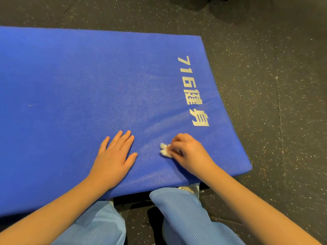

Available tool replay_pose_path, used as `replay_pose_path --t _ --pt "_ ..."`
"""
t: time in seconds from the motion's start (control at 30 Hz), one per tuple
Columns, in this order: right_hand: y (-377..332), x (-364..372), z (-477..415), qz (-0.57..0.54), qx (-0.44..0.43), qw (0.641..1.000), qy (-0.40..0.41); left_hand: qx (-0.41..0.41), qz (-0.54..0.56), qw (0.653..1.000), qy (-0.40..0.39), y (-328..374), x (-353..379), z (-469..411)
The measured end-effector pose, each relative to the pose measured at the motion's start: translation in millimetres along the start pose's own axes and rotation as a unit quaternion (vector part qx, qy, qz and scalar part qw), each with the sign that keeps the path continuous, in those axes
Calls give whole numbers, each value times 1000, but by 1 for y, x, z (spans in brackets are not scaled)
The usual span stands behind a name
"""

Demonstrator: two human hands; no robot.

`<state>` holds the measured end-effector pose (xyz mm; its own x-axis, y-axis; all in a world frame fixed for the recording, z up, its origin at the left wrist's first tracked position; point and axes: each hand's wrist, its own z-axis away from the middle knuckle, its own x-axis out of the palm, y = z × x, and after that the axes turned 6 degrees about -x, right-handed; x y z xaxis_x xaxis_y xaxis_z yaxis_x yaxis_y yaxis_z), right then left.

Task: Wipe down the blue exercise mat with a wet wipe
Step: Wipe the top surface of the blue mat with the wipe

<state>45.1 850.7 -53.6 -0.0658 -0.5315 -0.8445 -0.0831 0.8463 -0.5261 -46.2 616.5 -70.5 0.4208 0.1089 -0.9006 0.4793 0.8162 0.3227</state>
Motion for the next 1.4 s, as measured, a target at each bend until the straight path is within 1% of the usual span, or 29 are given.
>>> replay_pose_path --t 0.07,0.1,0.13,0.2,0.3,0.37,0.4,0.47,0.57,0.6,0.63,0.67,0.73,0.77,0.8,0.87,0.93,1.0,1.03,1.13,1.2,1.27,1.33,1.37,1.4 --pt "4 4 -11 31 51 996 61 0 4 1000 -2 1 0 0" --pt "-2 11 -13 27 59 995 73 0 7 1000 -3 1 -1 0" --pt "-11 18 -11 15 51 997 64 1 7 1000 -5 0 0 0" --pt "-27 25 2 -20 4 1000 13 3 7 1000 -2 -1 0 0" --pt "-29 9 18 -62 -46 996 -47 6 7 1000 7 -2 2 1" --pt "-28 4 20 -43 -66 995 -62 6 7 1000 7 -2 2 1" --pt "-27 6 18 -21 -68 996 -58 6 6 1000 6 -2 2 1" --pt "-20 12 4 21 -44 998 -25 6 6 1000 5 -2 2 0" --pt "-4 15 -27 64 46 994 77 3 12 1000 1 -1 0 0" --pt "-5 18 -31 70 59 990 104 2 13 1000 0 0 -1 1" --pt "-10 23 -30 68 47 990 113 2 13 1000 -2 0 -1 1" --pt "-20 28 -23 56 21 994 91 2 12 1000 -2 0 -2 1" --pt "-44 34 -2 29 -45 998 15 2 17 1000 2 1 -2 1" --pt "-45 33 4 20 -57 998 -10 1 19 1000 3 1 -2 1" --pt "-40 28 3 14 -51 999 -13 1 19 1000 0 0 -2 1" --pt "-23 23 -8 30 -10 999 20 2 15 1000 -5 0 -2 1" --pt "-13 24 -22 48 52 995 65 1 18 1000 -3 -1 -2 0" --pt "-23 30 -25 25 82 993 84 -3 18 1000 -10 0 -4 0" --pt "-32 33 -22 9 66 995 69 -3 16 1000 -17 0 -5 0" --pt "-46 26 -7 -36 -38 998 -44 9 17 999 -35 -3 -10 -3" --pt "-31 16 -16 -21 -33 996 -82 26 12 999 -36 -12 -13 -7" --pt "-7 14 -35 27 20 999 -35 33 4 999 -30 -20 -15 -10" --pt "10 16 -53 45 114 991 58 36 -3 999 -23 -24 -15 -9" --pt "8 20 -58 39 143 985 91 37 -4 999 -19 -24 -13 -8" --pt "0 25 -58 36 139 984 107 38 -5 999 -15 -24 -12 -7"
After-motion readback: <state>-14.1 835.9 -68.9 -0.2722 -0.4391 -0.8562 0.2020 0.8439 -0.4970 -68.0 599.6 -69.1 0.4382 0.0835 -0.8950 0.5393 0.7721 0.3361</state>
